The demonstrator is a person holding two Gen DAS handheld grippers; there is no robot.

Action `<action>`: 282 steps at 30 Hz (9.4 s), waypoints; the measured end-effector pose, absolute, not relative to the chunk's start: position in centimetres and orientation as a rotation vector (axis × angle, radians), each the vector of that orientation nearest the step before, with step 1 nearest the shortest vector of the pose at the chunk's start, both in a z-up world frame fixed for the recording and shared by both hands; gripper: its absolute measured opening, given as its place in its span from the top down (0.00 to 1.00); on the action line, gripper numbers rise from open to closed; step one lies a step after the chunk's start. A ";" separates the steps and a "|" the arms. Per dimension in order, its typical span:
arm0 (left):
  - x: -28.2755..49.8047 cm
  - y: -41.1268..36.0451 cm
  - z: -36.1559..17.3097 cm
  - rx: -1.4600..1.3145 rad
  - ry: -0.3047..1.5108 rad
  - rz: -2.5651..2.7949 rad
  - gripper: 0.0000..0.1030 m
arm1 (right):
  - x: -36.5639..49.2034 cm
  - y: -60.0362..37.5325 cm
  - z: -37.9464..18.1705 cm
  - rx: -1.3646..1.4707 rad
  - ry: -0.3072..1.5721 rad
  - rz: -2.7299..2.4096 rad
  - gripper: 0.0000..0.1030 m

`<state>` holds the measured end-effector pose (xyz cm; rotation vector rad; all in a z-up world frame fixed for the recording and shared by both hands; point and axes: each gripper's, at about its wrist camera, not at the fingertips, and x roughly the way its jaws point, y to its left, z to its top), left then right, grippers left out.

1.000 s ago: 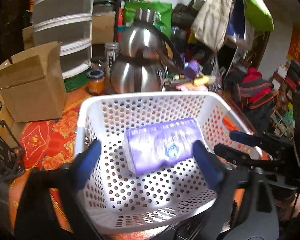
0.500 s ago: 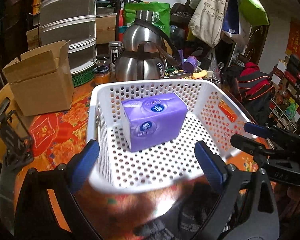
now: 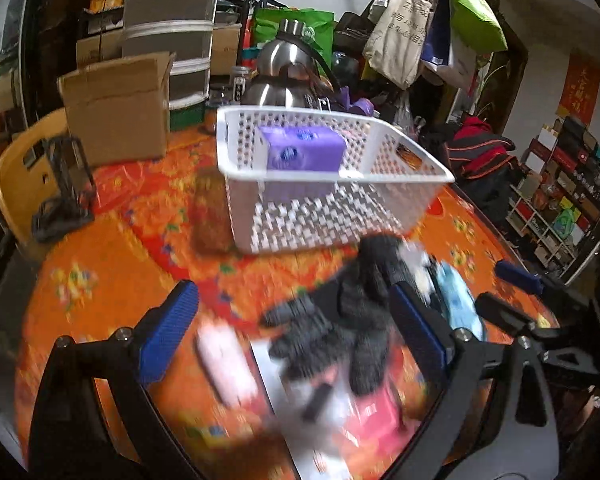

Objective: Organize soft objects
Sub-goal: 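Lower the left gripper to the black knit glove and grasp it, then lift the black knit glove into the white basket and release it, then lower the left gripper to the light-blue packet and grasp it, then carry the light-blue packet into the white basket and release it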

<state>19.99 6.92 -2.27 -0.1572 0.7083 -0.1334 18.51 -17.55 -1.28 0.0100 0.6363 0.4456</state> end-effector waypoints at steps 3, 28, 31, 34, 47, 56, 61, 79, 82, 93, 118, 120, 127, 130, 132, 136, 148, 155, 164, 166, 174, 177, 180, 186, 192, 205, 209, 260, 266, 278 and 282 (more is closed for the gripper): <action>17.2 6.2 -4.1 -0.149 0.704 -0.113 0.08 | 16.8 -17.8 -3.3 0.030 0.659 0.438 0.23; 18.5 2.3 -9.2 -0.056 0.771 -0.170 0.18 | 17.9 -14.5 -6.2 -0.005 0.744 0.515 0.65; 19.2 2.5 -9.7 -0.069 0.788 -0.191 0.21 | 18.2 -14.6 -6.3 0.000 0.746 0.513 0.71; 19.7 3.2 -9.7 -0.094 0.788 -0.198 0.24 | 18.5 -14.7 -6.4 0.001 0.757 0.518 0.75; 22.1 3.9 -10.6 -0.108 0.853 -0.230 0.37 | 19.2 -14.0 -7.0 -0.011 0.789 0.538 0.80; 23.4 3.4 -11.5 -0.096 0.896 -0.242 0.37 | 19.4 -14.0 -7.2 -0.018 0.802 0.539 0.86; 23.7 3.7 -12.0 -0.123 0.905 -0.262 0.54 | 19.5 -14.0 -7.4 -0.017 0.807 0.542 0.88; 21.0 3.8 -9.0 -0.093 0.784 -0.255 0.83 | 18.7 -14.3 -5.8 -0.004 0.747 0.563 0.93; 20.4 4.1 -7.8 -0.107 0.749 -0.258 0.83 | 18.6 -14.4 -4.9 -0.006 0.724 0.564 0.93; 19.0 5.0 -2.9 -0.129 0.655 -0.264 0.84 | 17.6 -14.1 0.2 -0.056 0.609 0.593 0.93; 36.9 3.4 9.0 -0.164 0.667 -0.252 0.91 | 34.6 -15.8 11.4 -0.096 0.619 0.511 0.93; 38.5 3.5 7.0 -0.173 0.709 -0.248 0.91 | 35.8 -15.6 9.8 -0.104 0.657 0.505 0.93; 41.4 3.7 0.6 -0.214 0.829 -0.241 0.86 | 38.4 -15.0 4.9 -0.083 0.747 0.500 0.93; 41.7 3.9 -0.6 -0.202 0.830 -0.213 0.41 | 39.2 -15.2 3.5 -0.064 0.762 0.490 0.91; 41.3 4.3 -0.6 -0.197 0.799 -0.173 0.18 | 39.4 -15.6 3.0 -0.046 0.754 0.471 0.73; 40.7 5.4 -0.2 -0.199 0.755 -0.141 0.13 | 39.0 -16.3 2.8 -0.036 0.704 0.436 0.22; 37.6 7.6 -0.7 -0.179 0.731 -0.031 0.12 | 37.6 -16.9 2.0 -0.023 0.685 0.420 0.22; 34.8 6.9 0.1 -0.122 0.699 -0.003 0.12 | 36.1 -17.8 2.2 0.018 0.669 0.420 0.22; 29.4 5.9 -0.8 -0.086 0.697 0.008 0.12 | 31.2 -18.4 1.5 -0.032 0.644 0.391 0.22; 28.4 5.7 -1.3 -0.100 0.718 0.005 0.12 | 29.8 -18.6 1.2 -0.030 0.639 0.404 0.22; 21.9 4.5 -3.3 -0.110 0.717 -0.047 0.12 | 24.1 -19.9 -0.7 0.011 0.654 0.424 0.22; 19.2 4.5 -4.3 -0.126 0.716 -0.048 0.12 | 21.2 -19.9 -1.6 0.006 0.650 0.428 0.22; 16.0 4.9 -5.7 -0.148 0.719 -0.046 0.12 | 18.1 -19.5 -2.7 0.027 0.649 0.454 0.22; 10.9 5.2 -7.9 -0.123 0.748 -0.048 0.12 | 12.0 -17.7 -4.4 0.079 0.634 0.543 0.22; 7.6 6.1 -9.1 -0.130 0.759 -0.040 0.12 | 8.7 -15.7 -5.3 0.046 0.650 0.597 0.22; 10.4 -1.8 -7.1 -0.109 0.743 -0.168 0.12 | 7.2 -24.1 -5.6 0.098 0.632 0.421 0.22; 12.2 -4.7 -7.4 -0.088 0.768 -0.196 0.12 | 7.5 -26.2 -7.5 0.135 0.655 0.424 0.25; 15.5 -10.6 -5.9 -0.134 0.729 -0.517 0.85 | 11.1 -25.3 -6.0 0.072 0.615 0.526 0.80; 16.1 -8.8 -0.8 -0.146 0.647 -0.505 0.85 | 12.0 -23.9 -1.2 0.009 0.544 0.533 0.80; 24.2 -4.5 10.2 -0.131 0.523 -0.413 0.85 | 20.9 -19.9 7.9 -0.089 0.451 0.593 0.80; 28.8 -3.8 11.1 -0.140 0.548 -0.399 0.85 | 25.2 -19.0 8.8 -0.110 0.472 0.601 0.80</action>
